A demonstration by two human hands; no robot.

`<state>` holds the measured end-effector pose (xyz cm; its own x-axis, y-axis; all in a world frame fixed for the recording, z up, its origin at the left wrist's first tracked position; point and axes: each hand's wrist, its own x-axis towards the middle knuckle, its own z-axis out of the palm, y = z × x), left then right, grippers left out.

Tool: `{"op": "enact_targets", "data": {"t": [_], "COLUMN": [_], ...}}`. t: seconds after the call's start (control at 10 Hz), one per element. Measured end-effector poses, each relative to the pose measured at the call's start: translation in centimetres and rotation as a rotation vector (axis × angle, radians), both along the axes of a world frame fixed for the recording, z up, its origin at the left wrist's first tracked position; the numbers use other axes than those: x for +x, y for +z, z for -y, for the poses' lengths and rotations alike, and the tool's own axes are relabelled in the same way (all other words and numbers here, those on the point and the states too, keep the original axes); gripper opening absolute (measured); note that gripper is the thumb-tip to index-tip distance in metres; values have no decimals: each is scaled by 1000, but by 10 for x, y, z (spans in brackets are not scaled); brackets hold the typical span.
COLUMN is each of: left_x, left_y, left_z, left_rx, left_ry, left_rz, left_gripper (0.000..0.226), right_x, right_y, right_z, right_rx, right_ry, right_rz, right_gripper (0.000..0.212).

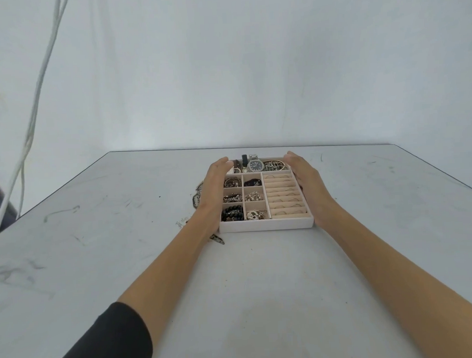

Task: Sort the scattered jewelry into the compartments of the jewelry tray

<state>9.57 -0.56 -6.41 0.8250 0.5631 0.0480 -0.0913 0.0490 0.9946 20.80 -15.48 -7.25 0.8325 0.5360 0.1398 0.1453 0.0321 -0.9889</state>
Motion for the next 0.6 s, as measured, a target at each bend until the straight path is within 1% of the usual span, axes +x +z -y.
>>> {"op": "enact_targets", "data": {"t": [0.1,0.2,0.3,0.4,0.5,0.6], "left_x": [1,1,2,1,2,0], "left_y": [-1,-1,-3,-2,-4,-2], "left_z": [-1,-2,-4,-4,-4,-4], "left_rx": [-12,-14,-16,-22,-27,-36], "left_ry": [-2,-21,-31,-33,-28,-7], "left_rz": [-29,-48,-53,-62,-59,-37], "left_gripper": [30,31,42,46,39,44], "right_x": [-1,-7,-7,-1,3,-1], "right_y": [-5,-4,-5,-9,-11,-5], "right_z": [1,1,0,0,-1,0], "right_rx": [-22,-22,-26,-51,-81,-59], "right_ry": [-26,-31,-13,-19,-25,-44], "right_rz": [-39,-55,-83,-84,-57,-42], "right_gripper": [76,79,76,83,79,57]}}
